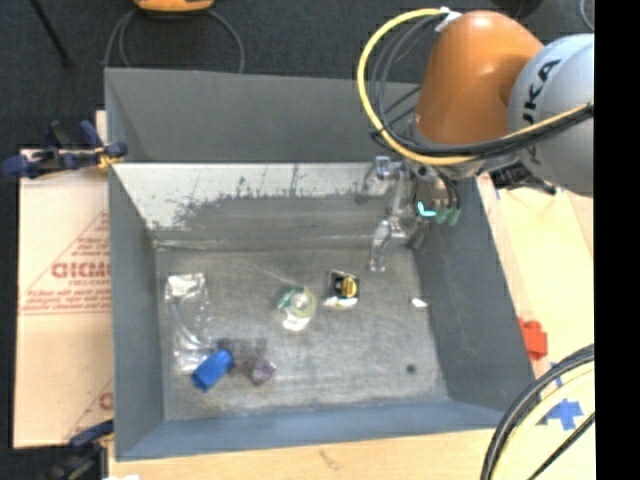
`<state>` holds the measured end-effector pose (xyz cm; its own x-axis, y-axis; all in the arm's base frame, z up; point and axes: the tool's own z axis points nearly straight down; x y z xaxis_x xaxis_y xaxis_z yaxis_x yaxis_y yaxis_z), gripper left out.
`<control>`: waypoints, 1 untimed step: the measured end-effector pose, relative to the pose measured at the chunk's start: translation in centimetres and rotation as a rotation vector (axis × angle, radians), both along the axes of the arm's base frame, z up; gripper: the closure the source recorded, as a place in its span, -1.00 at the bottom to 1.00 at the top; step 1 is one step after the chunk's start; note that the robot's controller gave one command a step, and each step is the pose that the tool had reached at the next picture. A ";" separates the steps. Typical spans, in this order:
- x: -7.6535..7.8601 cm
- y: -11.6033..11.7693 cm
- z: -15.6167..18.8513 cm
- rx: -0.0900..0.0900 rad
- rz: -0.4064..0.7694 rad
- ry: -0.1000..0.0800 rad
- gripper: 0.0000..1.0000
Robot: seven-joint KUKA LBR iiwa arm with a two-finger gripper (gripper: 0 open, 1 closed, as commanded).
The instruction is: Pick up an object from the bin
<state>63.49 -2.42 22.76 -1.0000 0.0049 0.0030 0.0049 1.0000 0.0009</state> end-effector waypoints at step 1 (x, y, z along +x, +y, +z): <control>-2.5 0.1 -15.4 0.002 -0.172 -0.014 -1.00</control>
Offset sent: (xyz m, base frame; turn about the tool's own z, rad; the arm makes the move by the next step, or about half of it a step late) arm -0.0291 0.0017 -0.1576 0.1717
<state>60.95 -2.31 7.33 -0.9843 0.1764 -0.0107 0.1764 0.9843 0.0042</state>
